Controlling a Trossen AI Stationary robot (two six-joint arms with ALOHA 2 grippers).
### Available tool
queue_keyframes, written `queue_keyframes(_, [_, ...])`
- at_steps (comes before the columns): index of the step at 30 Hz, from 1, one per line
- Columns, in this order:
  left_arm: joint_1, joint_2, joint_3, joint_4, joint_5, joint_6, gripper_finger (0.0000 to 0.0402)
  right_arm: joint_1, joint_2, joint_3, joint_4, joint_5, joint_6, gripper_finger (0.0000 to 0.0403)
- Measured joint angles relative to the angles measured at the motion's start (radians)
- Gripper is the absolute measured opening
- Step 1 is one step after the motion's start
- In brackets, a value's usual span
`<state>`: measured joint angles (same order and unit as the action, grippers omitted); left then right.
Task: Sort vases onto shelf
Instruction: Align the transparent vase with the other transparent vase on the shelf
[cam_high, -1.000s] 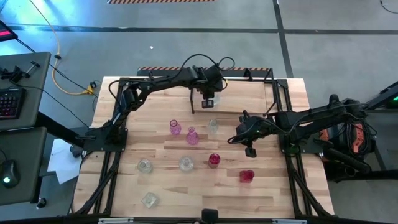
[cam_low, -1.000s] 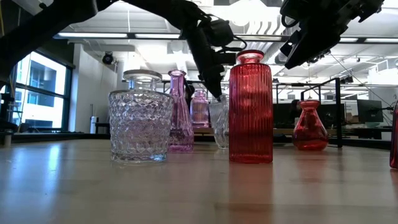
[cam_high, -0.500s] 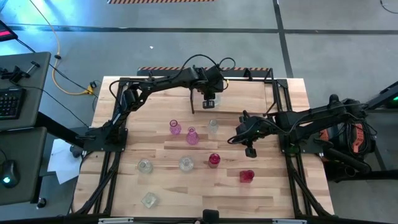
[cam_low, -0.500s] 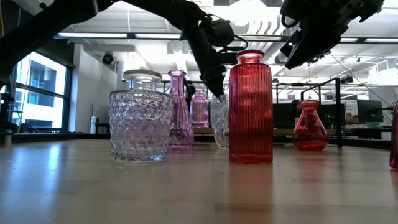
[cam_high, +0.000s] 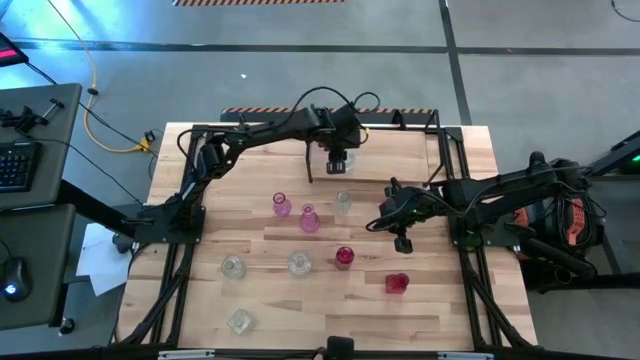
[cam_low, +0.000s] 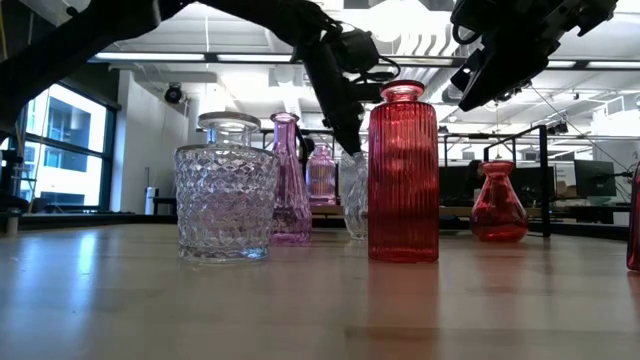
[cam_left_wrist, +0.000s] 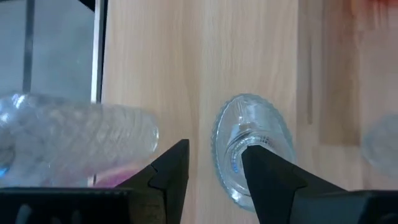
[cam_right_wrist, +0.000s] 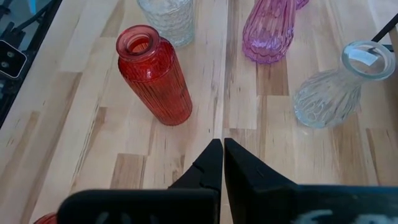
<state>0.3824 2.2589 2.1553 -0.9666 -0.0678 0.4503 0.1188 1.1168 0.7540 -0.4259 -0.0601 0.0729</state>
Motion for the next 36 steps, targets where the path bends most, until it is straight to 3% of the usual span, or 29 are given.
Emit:
queue_keyframes(7, [0.005, -0.005, 0.091, -0.086, 0.003, 0.009, 0.0140, 0.000, 0.000, 0.000, 0.001, 0.000, -0.007, 0.0000])
queue_keyframes(11, [0.008, 0.001, 0.094, -0.087, 0.060, -0.001, 0.0140, 0.000, 0.000, 0.000, 0.008, 0.000, -0.010, 0.0000])
queue_keyframes(32, [0.018, 0.041, 0.093, -0.064, 0.052, -0.003, 0.0140, 0.000, 0.000, 0.000, 0.009, 0.003, -0.025, 0.0000])
queue_keyframes(36, [0.016, 0.041, 0.093, -0.075, 0.040, -0.003, 0.0140, -0.003, 0.000, 0.000, 0.010, 0.099, -0.057, 0.0000])
